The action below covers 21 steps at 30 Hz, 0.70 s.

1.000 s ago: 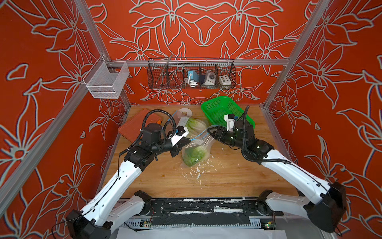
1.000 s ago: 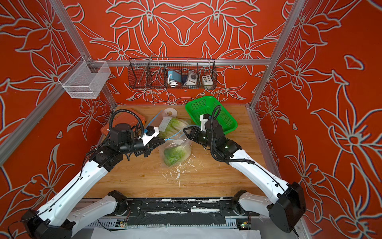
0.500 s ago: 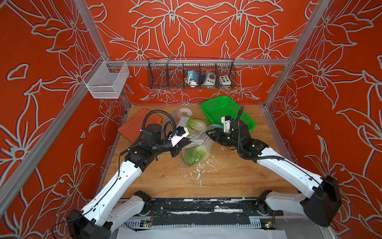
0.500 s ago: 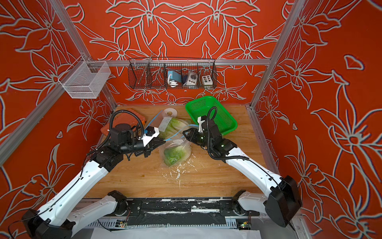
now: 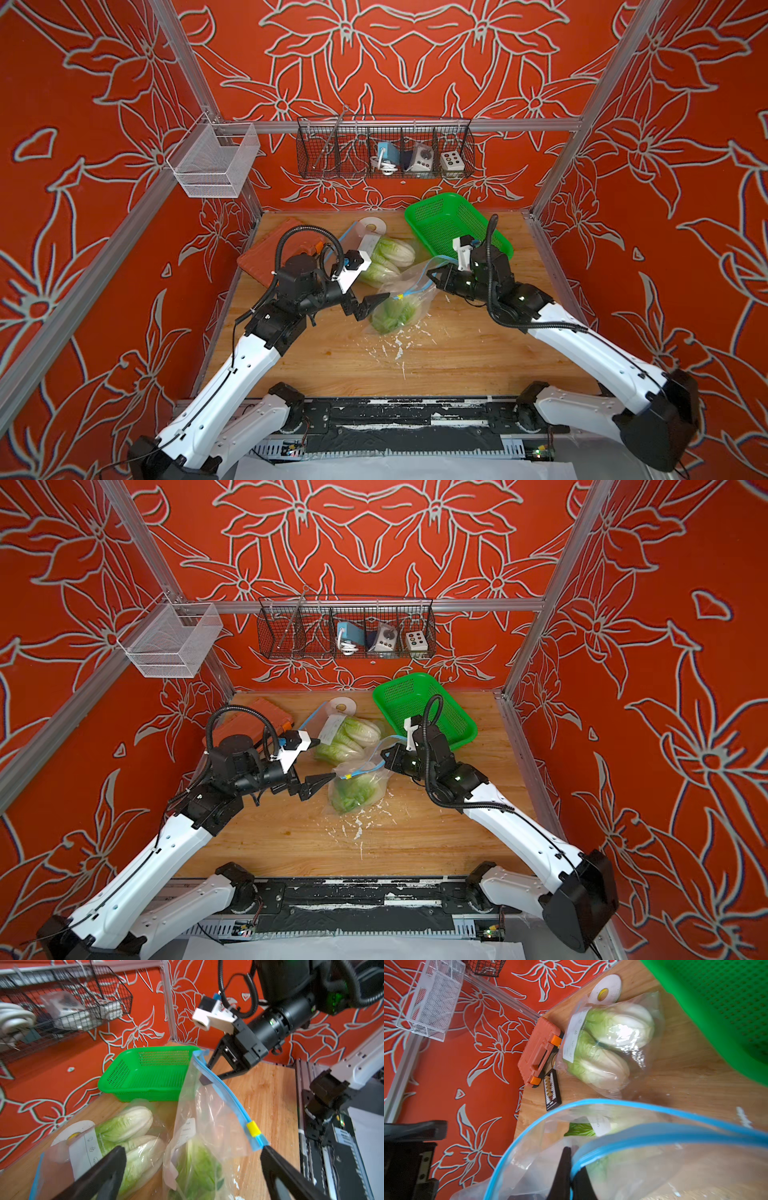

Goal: Open the zip-top bag and take out the chinese cabbages
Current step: Adjust the zipper food storage bag at the center of the board.

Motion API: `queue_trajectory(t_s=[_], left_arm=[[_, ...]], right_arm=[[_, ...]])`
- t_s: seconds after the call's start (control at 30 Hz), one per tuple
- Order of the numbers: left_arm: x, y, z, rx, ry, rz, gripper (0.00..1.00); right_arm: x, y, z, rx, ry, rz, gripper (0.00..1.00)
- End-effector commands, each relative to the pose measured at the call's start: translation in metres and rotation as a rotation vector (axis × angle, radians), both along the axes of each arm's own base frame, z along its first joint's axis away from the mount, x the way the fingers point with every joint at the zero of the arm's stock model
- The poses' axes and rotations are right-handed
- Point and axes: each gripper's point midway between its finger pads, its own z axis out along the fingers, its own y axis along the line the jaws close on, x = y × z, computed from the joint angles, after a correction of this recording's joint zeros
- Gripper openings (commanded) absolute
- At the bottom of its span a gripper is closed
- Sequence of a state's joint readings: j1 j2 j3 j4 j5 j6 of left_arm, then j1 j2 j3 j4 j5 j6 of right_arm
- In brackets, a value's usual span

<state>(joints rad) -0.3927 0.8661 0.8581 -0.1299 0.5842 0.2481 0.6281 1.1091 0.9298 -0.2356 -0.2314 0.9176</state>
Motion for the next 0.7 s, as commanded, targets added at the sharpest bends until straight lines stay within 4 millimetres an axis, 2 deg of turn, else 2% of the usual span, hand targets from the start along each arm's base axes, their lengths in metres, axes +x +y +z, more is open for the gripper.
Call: queue_trajectory(t_s=[0.0,0.1,0.27,0.3,0.43,0.67], left_arm=[[0.015,0.009,0.033,-0.151,-0.026,0.11,0.98],[0.043,0.021,0.018,-0.205,0.074,0.266,0.98],[0.066,0.026,-0.039,-0.266,0.373,0.41,0.97],[0.069,0.021,-0.062,-0.251,0.452,0.407,0.96],[0.058,0.009,-0.113,-0.243,0.615,0.407,0.95],[0.037,-0.022,-0.185,-0.211,0.833,0.391,0.93]], right_arm=[[-0.009,-0.033,-0.028,-0.1,0.039,-0.058,0.0],[-0.021,-0.058,-0.043,-0.146,0.067,-0.09,0.0],[-0.036,-0.094,-0.078,-0.228,0.13,-0.119,0.0],[-0.037,-0.1,-0.085,-0.241,0.145,-0.121,0.0],[-0.033,-0.114,-0.108,-0.28,0.197,-0.11,0.0],[-0.014,-0.138,-0.138,-0.39,0.229,-0.119,0.0]])
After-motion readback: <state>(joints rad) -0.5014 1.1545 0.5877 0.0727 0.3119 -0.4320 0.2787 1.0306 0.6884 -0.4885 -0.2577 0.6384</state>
